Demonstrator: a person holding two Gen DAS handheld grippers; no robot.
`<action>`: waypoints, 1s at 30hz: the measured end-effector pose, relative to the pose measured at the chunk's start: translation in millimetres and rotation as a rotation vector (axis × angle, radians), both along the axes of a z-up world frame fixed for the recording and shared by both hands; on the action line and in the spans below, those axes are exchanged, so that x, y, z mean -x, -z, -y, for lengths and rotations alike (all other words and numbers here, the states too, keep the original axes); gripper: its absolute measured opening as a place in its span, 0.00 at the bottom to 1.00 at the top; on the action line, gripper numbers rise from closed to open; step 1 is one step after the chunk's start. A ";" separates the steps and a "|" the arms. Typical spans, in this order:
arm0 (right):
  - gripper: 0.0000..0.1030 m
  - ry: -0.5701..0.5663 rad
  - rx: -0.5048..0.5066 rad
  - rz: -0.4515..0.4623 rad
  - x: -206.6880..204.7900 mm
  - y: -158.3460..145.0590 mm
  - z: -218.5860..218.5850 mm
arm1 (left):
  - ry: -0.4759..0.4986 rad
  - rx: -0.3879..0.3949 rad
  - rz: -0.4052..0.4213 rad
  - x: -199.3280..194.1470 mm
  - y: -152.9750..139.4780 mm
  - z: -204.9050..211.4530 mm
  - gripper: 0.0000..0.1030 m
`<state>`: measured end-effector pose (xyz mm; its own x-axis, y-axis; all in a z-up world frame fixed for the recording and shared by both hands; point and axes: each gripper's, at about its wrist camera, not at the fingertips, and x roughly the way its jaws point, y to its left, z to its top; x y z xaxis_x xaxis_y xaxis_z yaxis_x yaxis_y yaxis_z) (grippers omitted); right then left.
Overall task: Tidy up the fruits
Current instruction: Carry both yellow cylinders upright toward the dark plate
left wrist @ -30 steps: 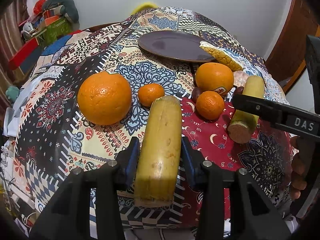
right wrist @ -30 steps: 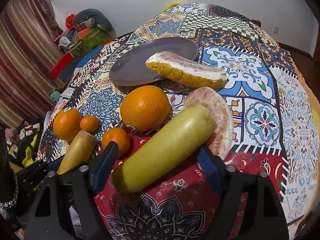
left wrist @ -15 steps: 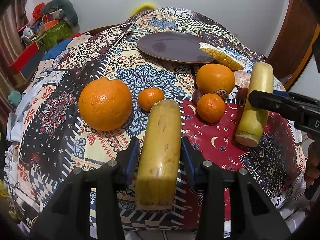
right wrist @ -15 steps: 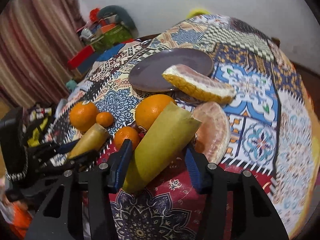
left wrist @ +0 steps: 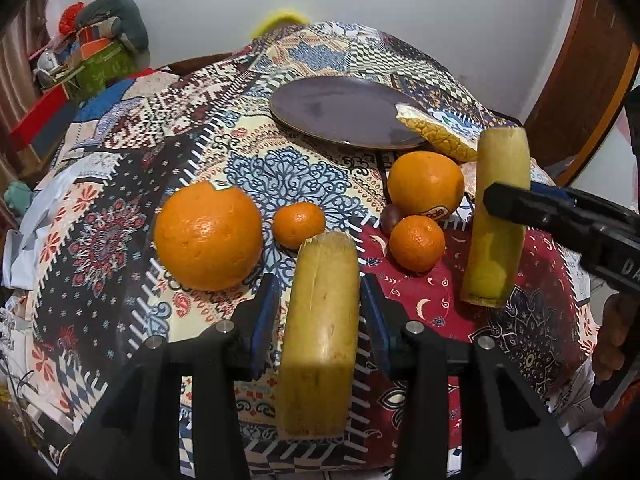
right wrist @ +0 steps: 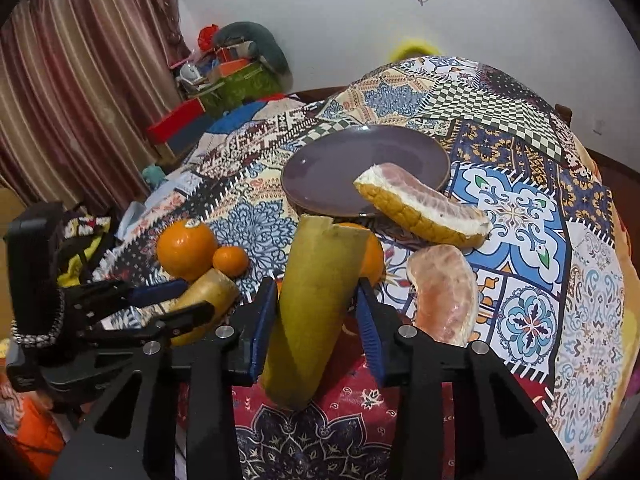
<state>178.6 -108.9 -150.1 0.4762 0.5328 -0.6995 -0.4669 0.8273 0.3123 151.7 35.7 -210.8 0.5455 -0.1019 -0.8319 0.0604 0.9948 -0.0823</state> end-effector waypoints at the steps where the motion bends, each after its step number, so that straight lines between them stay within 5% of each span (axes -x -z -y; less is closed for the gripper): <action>1: 0.34 0.002 -0.011 -0.001 -1.3 -1.2 1.8 | 0.009 0.005 -0.011 -1.6 2.0 0.9 0.39; 9: 0.32 0.025 -0.036 0.038 4.7 -13.6 9.6 | 0.005 0.004 -0.002 -1.7 -5.7 4.6 0.36; 30: 0.32 0.065 -0.051 0.135 6.0 -47.4 21.6 | 0.009 0.036 0.202 -1.1 -86.2 10.8 0.36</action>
<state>172.6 -130.4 -102.7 0.5991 0.5310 -0.5993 -0.4533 0.8419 0.2927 152.7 24.9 -124.6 0.6998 -0.1352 -0.7014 0.0885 0.9908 -0.1027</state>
